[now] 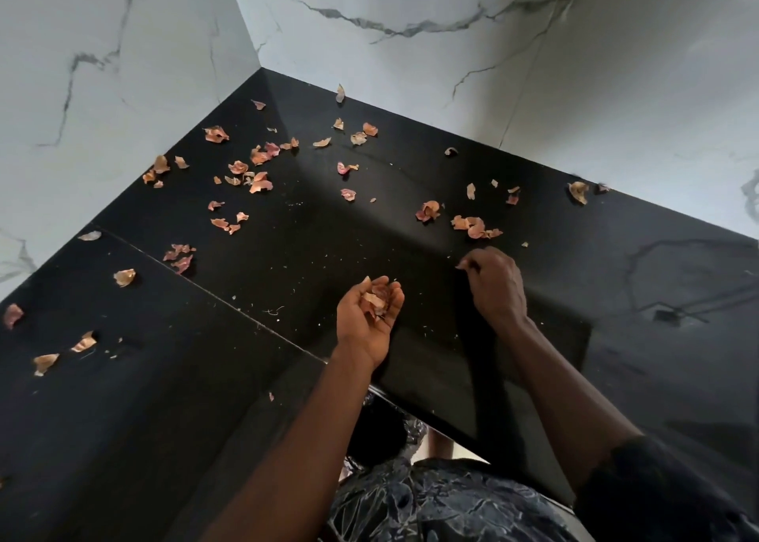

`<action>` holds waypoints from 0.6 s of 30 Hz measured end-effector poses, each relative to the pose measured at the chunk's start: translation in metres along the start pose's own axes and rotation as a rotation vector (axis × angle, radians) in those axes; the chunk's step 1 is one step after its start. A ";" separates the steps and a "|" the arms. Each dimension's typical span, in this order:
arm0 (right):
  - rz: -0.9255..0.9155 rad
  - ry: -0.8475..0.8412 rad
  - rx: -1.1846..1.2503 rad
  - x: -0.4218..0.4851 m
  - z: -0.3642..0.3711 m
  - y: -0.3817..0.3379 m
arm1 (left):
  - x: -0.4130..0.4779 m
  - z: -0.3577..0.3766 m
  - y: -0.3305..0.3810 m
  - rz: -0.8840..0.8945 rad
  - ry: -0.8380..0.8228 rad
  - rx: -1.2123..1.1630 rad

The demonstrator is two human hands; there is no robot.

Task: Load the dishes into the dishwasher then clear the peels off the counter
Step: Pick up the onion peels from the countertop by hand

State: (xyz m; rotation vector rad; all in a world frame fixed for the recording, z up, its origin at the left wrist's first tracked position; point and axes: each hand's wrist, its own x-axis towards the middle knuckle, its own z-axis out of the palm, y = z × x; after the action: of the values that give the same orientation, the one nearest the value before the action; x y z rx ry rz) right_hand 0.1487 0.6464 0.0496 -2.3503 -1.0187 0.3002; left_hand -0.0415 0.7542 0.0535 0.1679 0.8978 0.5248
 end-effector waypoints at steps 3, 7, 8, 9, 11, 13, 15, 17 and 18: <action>-0.095 -0.054 0.079 -0.016 0.000 -0.027 | -0.001 0.000 -0.006 -0.008 -0.011 0.027; -0.251 -0.136 0.129 -0.041 0.003 -0.066 | 0.001 0.003 -0.014 -0.017 -0.053 0.090; -0.288 -0.166 0.104 -0.047 0.005 -0.070 | 0.001 0.004 -0.016 -0.011 -0.069 0.117; -0.325 -0.186 0.062 -0.051 0.007 -0.072 | 0.001 0.004 -0.017 -0.008 -0.080 0.144; -0.363 -0.196 0.017 -0.054 0.006 -0.071 | 0.000 0.003 -0.019 -0.014 -0.077 0.173; -0.356 -0.219 0.037 -0.054 0.001 -0.070 | 0.000 0.002 -0.021 -0.026 -0.070 0.166; -0.365 -0.262 0.059 -0.055 -0.004 -0.069 | -0.001 0.003 -0.023 -0.043 -0.075 0.161; -0.334 -0.258 0.136 -0.053 -0.012 -0.064 | -0.003 0.006 -0.026 -0.065 -0.071 0.136; -0.306 -0.219 0.166 -0.048 -0.016 -0.058 | -0.004 0.008 -0.028 -0.079 -0.071 0.102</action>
State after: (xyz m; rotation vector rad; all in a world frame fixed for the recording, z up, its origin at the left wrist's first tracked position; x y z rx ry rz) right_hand 0.0870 0.6375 0.0956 -2.0101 -1.3807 0.5089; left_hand -0.0276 0.7289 0.0515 0.2406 0.8591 0.3974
